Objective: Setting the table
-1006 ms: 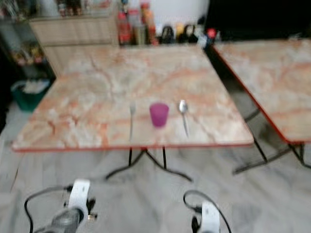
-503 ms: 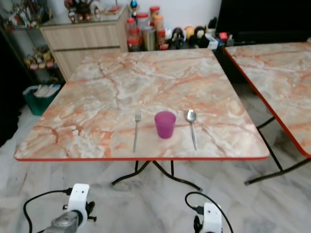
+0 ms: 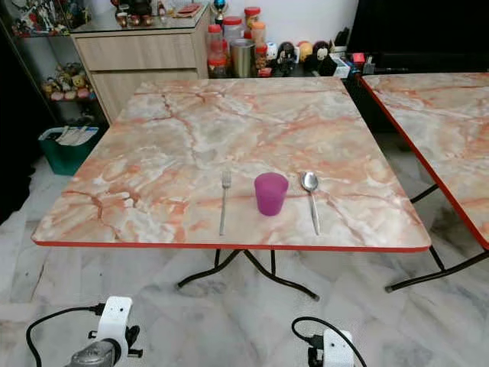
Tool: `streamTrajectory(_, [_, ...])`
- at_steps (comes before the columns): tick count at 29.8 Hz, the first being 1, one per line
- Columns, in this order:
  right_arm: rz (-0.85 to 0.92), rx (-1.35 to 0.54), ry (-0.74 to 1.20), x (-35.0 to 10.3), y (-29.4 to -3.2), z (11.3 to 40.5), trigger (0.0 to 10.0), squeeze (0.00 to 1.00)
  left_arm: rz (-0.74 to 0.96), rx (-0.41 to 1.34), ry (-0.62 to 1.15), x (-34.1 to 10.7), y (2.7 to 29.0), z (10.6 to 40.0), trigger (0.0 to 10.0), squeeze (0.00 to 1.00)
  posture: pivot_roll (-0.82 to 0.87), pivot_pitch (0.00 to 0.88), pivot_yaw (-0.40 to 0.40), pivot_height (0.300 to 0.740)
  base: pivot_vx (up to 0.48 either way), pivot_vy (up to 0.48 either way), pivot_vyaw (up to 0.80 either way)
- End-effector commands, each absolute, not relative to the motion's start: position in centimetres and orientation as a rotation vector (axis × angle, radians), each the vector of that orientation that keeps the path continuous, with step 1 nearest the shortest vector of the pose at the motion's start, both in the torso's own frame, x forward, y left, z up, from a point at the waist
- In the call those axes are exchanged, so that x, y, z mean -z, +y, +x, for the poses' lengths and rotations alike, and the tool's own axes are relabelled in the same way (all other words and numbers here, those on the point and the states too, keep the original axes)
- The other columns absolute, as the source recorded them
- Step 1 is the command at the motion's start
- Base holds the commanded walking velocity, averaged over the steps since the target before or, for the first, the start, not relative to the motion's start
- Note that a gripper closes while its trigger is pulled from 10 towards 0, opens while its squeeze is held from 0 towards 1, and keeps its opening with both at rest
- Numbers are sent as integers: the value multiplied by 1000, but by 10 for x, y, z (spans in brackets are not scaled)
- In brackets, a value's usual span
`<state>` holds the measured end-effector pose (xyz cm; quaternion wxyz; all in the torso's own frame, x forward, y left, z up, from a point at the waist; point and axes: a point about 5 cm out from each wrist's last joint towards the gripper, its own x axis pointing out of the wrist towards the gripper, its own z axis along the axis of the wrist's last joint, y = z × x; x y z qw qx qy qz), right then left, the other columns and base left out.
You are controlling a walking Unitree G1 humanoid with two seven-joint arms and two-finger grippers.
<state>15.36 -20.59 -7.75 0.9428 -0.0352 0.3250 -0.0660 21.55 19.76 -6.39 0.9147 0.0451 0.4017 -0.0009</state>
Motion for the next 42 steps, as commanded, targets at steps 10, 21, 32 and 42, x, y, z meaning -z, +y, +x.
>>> streamTrajectory(10, [-134, 135, 459, 57, -215, 157, 10000, 0, 114, 3, 854, 66, 200, 211, 10000, 0, -55, 0, 42, 736, 0, 0, 0])
streamTrajectory(21, [-205, 81, 117, -5, -203, 186, 10000, 0, 117, 0, 857, 67, 201, 209, 10000, 0, -64, 0, 45, 736, 0, 0, 0])
streamTrajectory(32, [-167, 103, 26, -43, -197, 227, 10000, 0, 103, -15, 846, 67, 200, 210, 10000, 0, -61, 0, 37, 736, 0, 0, 0])
streamTrajectory(42, [-100, 114, 9, -65, -178, 282, 10000, 0, 95, -23, 830, 64, 198, 216, 10000, 0, -45, 0, 31, 736, 0, 0, 0])
